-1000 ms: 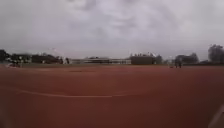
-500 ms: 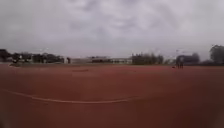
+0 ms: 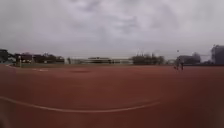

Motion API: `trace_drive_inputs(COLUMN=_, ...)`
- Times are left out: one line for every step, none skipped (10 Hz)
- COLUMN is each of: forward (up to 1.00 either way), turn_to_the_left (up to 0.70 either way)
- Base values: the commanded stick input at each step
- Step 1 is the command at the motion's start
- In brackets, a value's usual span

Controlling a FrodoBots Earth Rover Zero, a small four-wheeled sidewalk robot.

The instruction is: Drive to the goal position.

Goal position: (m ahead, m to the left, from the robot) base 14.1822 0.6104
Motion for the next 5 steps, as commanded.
trace_drive_inputs(forward=0.70, turn_to_the_left=0.00)
trace_drive_inputs(forward=0.70, turn_to_the_left=0.00)
trace_drive_inputs(forward=0.70, turn_to_the_left=0.00)
trace_drive_inputs(forward=0.70, turn_to_the_left=0.00)
trace_drive_inputs(forward=0.70, turn_to_the_left=0.00)
